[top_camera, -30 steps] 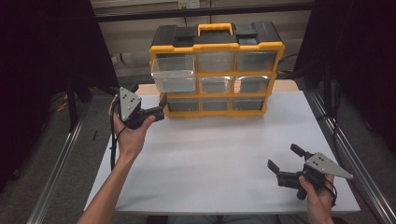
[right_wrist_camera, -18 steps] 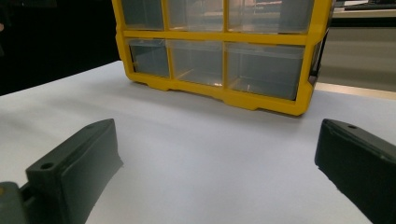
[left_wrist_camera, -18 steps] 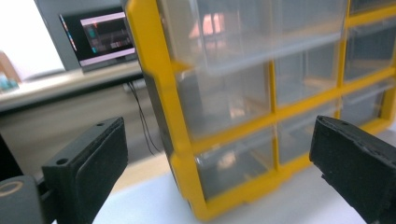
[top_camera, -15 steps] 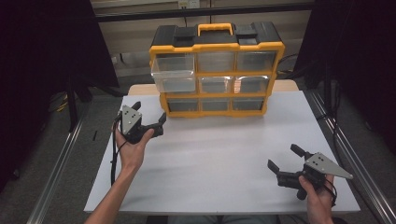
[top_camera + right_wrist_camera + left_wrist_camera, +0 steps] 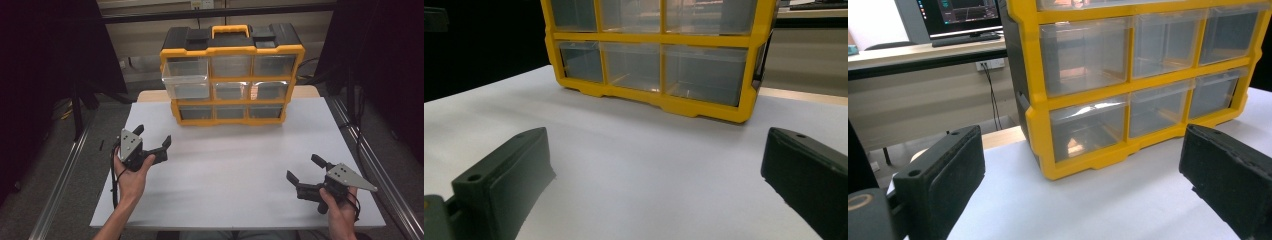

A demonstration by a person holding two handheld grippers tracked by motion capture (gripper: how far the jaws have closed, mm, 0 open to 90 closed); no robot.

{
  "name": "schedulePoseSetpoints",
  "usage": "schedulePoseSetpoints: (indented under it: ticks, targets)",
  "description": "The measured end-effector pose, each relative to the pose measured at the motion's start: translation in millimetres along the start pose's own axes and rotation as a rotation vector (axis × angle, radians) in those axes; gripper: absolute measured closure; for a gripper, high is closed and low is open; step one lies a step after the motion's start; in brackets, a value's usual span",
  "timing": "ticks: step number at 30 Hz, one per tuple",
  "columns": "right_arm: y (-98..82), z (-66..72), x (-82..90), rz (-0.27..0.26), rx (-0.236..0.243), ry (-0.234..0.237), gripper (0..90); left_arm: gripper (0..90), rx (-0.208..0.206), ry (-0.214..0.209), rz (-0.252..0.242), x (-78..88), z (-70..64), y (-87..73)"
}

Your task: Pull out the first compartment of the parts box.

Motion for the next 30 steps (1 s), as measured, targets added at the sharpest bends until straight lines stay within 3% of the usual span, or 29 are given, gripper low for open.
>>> schedulePoseSetpoints:
  ticks: [2, 5, 9, 15, 17, 19, 21, 24, 25, 27, 30]
  targets:
    - [-0.1, 0.0, 0.5, 0.003, -0.001, -0.002, 0.0, 4.5, -0.021, 0.009, 0.004, 6.8, -0.4, -3.2]
    - [0.0, -1.4, 0.9, 0.002, -0.005, -0.002, 0.0, 5.3, 0.005, 0.018, -0.011, 17.1, -3.5, -12.0]
    - [0.1, -1.5, 1.2, 0.001, -0.006, -0.009, 0.0, 5.3, 0.048, 0.008, 0.008, 28.4, -6.2, -21.6]
    - [0.1, -2.7, 1.2, 0.001, -0.008, -0.015, 0.0, 5.3, 0.080, 0.003, -0.001, 48.2, -6.8, -20.8]
    - [0.3, -2.8, 1.2, -0.001, -0.008, -0.018, 0.0, 5.1, 0.046, 0.001, 0.011, 53.9, -7.3, -20.1]
    - [0.3, -2.7, 1.1, -0.005, -0.008, -0.021, 0.0, 5.0, 0.074, 0.004, 0.010, 59.2, -6.1, -20.6]
    - [0.4, -2.6, 1.6, -0.005, -0.013, -0.021, 0.0, 5.0, 0.041, 0.005, 0.021, 63.3, -4.8, -22.5]
    - [0.4, -3.7, 2.4, -0.004, -0.009, -0.026, 0.0, 5.0, 0.066, 0.008, 0.019, 70.2, -0.9, -28.8]
    - [0.4, -3.8, 2.6, -0.004, -0.008, -0.025, 0.0, 5.0, 0.042, 0.028, 0.031, 74.8, 2.4, -32.2]
    - [0.6, -4.4, 3.1, -0.007, -0.013, -0.029, 0.0, 5.6, 0.106, 0.022, 0.026, 78.4, 5.1, -37.5]
    - [0.6, -4.5, 3.2, -0.007, -0.013, -0.031, 0.0, 5.9, 0.102, 0.020, 0.015, 81.1, 5.1, -37.9]
Point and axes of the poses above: each handheld gripper's, and its own axes: x roughly backward along the jaws, y roughly out of its top, z roughly to its left, the point moved 2 cm from there along -x, roughly forward along the jaws, and after that the axes turned 9 degrees about -z, right-handed, at the moved point
